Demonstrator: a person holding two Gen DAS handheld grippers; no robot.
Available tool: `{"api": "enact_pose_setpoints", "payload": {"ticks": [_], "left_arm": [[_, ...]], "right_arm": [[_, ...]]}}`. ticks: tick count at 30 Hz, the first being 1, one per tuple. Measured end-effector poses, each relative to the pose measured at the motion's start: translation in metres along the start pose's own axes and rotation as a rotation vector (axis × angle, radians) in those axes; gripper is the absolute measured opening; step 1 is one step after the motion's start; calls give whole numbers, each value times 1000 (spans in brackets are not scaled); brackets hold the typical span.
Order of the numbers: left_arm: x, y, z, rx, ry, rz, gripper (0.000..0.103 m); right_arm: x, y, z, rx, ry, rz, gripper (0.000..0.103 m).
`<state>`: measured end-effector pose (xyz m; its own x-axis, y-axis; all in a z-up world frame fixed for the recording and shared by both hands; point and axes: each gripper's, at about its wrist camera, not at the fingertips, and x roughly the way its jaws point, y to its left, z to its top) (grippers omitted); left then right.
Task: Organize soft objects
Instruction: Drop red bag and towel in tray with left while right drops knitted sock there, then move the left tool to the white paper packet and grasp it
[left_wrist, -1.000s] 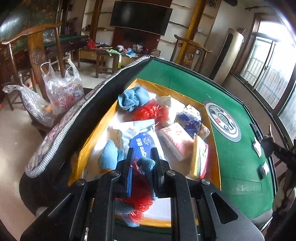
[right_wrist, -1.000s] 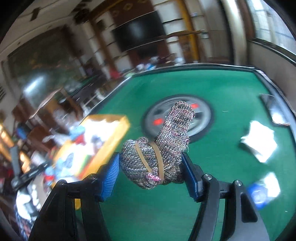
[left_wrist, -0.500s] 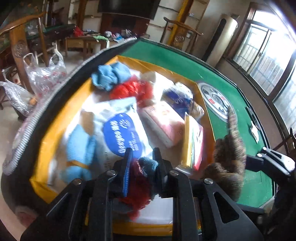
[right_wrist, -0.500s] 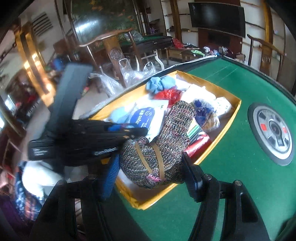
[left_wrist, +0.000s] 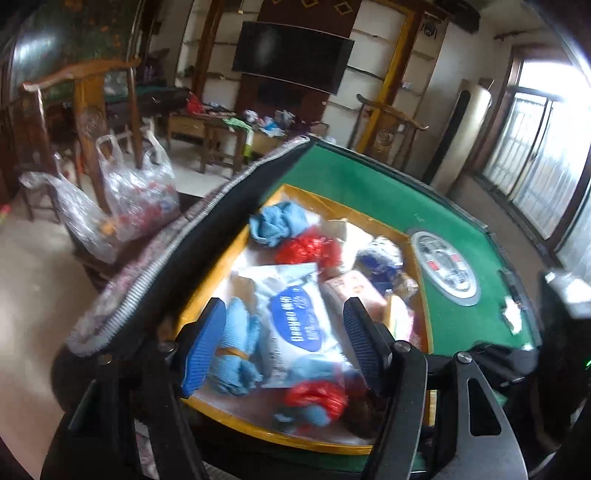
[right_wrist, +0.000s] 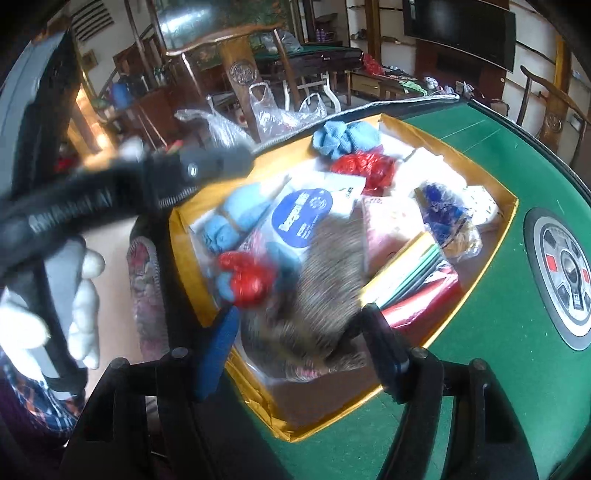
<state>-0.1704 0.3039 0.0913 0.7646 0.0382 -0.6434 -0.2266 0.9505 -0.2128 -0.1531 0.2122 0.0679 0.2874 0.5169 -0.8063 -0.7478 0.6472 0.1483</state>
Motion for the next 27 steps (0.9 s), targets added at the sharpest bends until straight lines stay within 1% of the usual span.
{"api": "enact_pose_setpoints", "payload": {"ticks": [1,3,6,7,10,12,14,17,19,20,22,27], "left_arm": [[-1,-2,0,13,-12,33,65],[-3,-2,0,22,-31,68,65],[-5,-3,1,28,-51,126,66],[-6,-3,1,34,-59,143,66],[-9,-5,1,54,-74,203,66],[-11,-6,-1,66,-78,224,66],[-12,-8,-2,74,-77,232,66],[-13,-11,-2,87,-73,237,66],[-14,-14,-3,99,-72,236,66],[-15,-15,-3,103,-74,237,66],[-16,-18,-3,109,-80,240,72],[-22,-31,-4,134,-89,233,73]], "right_arm": [[-2,-2,1,10,-12,9,65],[-11,-8,3,40,-49,21,65],[-20,-11,4,58,-103,1,65],[-20,-8,4,46,-109,-28,65],[-8,9,5,-39,-83,-197,65],[7,19,6,-99,-57,-293,65],[25,28,7,-149,-20,-356,65],[28,28,9,-145,-10,-344,65],[23,23,9,-124,-13,-318,65],[18,21,7,-112,-26,-299,65],[6,15,5,-95,-53,-268,65],[-30,-12,-9,-18,-139,-272,66]]}}
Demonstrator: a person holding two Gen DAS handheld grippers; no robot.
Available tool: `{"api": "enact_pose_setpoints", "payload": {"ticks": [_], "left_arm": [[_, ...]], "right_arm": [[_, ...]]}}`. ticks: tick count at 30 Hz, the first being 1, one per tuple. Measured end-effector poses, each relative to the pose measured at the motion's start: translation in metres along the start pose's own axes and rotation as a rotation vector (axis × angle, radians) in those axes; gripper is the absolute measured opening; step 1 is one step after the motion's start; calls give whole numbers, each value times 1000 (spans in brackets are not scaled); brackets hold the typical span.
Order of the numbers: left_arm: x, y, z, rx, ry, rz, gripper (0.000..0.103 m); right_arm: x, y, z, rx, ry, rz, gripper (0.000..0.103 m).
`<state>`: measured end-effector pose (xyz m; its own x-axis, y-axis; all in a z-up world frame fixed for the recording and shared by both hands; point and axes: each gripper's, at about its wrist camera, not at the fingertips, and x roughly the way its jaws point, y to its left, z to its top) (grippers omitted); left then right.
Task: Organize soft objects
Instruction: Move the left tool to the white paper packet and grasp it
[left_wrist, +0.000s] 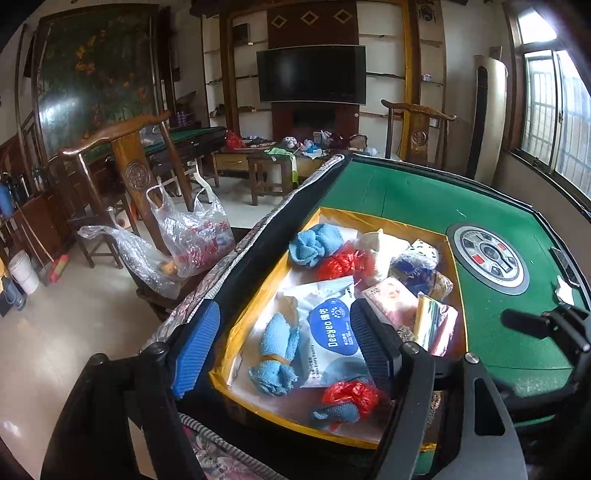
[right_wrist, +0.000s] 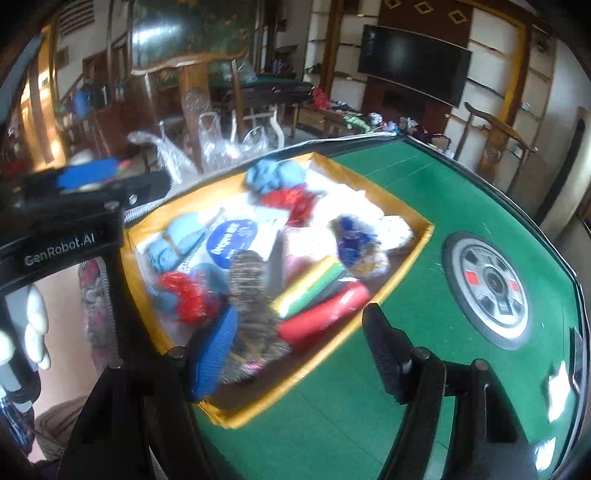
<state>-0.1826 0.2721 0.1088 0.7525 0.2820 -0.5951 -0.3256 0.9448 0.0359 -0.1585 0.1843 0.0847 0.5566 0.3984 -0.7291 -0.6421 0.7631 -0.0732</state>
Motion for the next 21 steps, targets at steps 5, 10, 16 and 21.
{"api": "enact_pose_setpoints", "payload": {"ticks": [5,10,16,21], "left_arm": [[-3,-16,0,29,3,-25,74],[-8,-35,-2,44,35,-182,74],[-21,-67,-6,82,11,-374,74],[-25,-98,-8,119,39,-448,74]], "right_arm": [[-25,-76,-28,194,-20,-41,67],[-67,-170,-74,409,-49,-182,67],[-129,-305,-146,777,-73,-357,67],[-119,-374,-163,895,-29,-380,68]]}}
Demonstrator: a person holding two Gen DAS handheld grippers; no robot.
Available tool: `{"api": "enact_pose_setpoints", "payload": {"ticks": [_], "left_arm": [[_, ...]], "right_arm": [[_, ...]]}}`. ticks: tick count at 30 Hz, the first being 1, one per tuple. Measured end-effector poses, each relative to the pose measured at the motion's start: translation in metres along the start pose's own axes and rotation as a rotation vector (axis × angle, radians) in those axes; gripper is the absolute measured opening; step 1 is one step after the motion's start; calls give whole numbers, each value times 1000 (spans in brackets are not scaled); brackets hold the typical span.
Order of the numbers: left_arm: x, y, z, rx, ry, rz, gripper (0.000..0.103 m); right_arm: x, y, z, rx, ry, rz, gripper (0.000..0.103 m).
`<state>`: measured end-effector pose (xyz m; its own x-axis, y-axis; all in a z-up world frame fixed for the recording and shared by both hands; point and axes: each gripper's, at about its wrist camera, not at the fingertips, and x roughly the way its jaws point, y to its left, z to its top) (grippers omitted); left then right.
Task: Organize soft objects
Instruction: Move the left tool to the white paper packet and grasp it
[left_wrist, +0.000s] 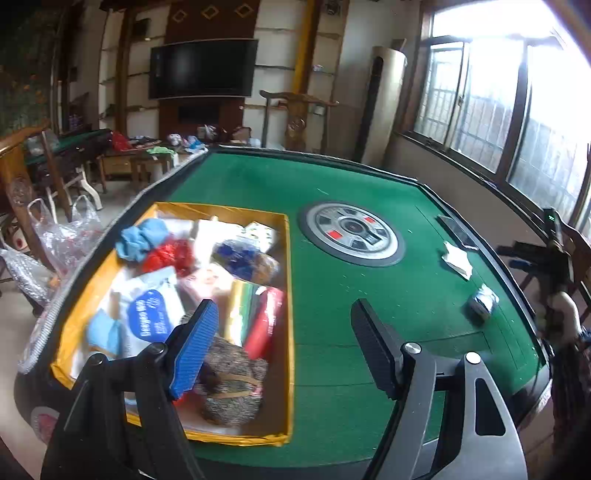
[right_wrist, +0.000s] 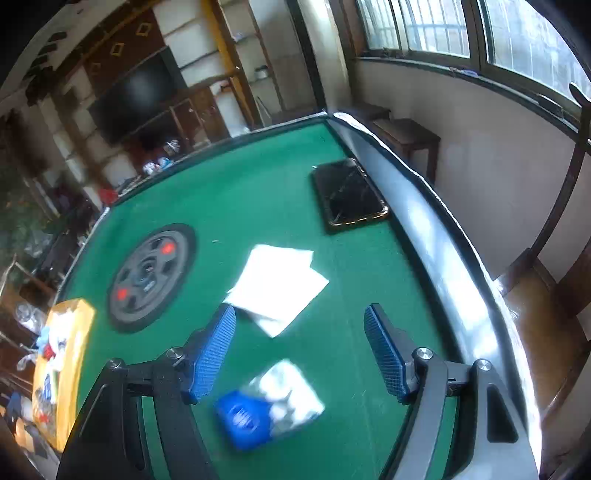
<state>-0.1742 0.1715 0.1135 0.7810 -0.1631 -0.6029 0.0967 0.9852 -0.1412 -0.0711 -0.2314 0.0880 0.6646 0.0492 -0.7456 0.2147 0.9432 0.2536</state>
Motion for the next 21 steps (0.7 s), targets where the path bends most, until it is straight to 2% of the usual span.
{"api": "enact_pose_setpoints", "payload": {"ticks": [4,7,10,13,17,19,21], "left_arm": [[0,-11,0,17,16,11,74],[-1,-13,-1,27,21,22,74],[1,-14,-1,36,23,40,74],[6,-13,0,27,27,40,74],[18,-15,0,10,55,9,74],[23,-20,-2,11,74,-18,74],[29,-27,-4,25,94,-36,74]], "right_arm": [[51,8,29,-22,74,-30,67],[86,12,37,-4,139,-46,67],[108,18,42,18,192,-6,65],[108,35,36,2,223,157,62],[87,86,6,-197,265,368,63],[73,114,-15,-274,331,535,63],[58,137,-37,-342,389,659,63]]}}
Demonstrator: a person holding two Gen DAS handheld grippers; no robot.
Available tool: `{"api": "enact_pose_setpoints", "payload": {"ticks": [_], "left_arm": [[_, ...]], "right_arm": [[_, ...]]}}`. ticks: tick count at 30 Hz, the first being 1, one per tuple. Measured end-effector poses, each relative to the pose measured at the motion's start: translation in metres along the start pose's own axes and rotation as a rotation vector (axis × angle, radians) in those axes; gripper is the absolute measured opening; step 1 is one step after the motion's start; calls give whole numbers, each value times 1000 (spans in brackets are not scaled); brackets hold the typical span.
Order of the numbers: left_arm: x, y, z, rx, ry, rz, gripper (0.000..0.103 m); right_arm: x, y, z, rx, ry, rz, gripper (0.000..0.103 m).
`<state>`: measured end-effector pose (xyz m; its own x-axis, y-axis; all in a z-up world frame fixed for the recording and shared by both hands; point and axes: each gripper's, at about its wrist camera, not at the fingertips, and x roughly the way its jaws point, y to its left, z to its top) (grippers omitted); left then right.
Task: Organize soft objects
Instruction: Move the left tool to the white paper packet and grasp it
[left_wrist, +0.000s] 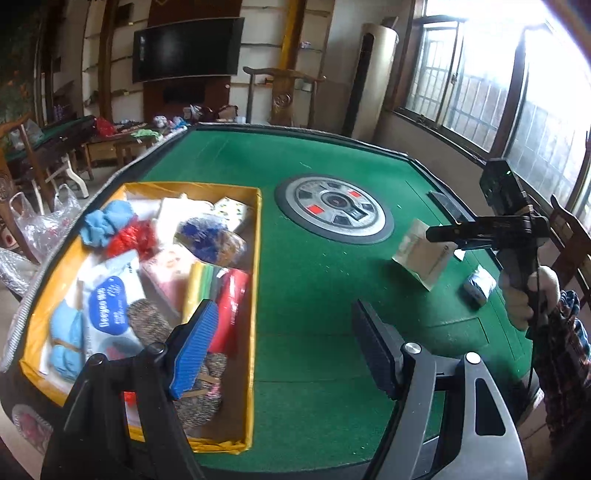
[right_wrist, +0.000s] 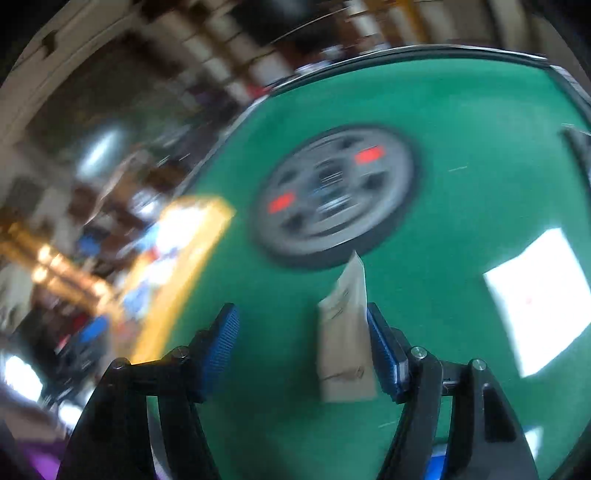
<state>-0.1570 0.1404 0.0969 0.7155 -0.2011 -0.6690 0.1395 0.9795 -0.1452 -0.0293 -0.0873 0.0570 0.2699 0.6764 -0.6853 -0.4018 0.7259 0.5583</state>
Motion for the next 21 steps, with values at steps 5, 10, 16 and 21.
{"api": "enact_pose_setpoints", "payload": {"ticks": [5,10,16,21], "left_arm": [[13,-16,-1,6,60,-66,74],[40,-42,1,12,141,-137,74],[91,-86,11,52,198,-154,74],[138,-113,18,67,278,-169,74]], "right_arm": [[-9,45,-28,-96,-37,89,64],[-36,18,-48,28,-227,-41,67],[-74,-27,-63,222,-374,-14,67],[-103,-58,-75,330,-481,58,71]]}}
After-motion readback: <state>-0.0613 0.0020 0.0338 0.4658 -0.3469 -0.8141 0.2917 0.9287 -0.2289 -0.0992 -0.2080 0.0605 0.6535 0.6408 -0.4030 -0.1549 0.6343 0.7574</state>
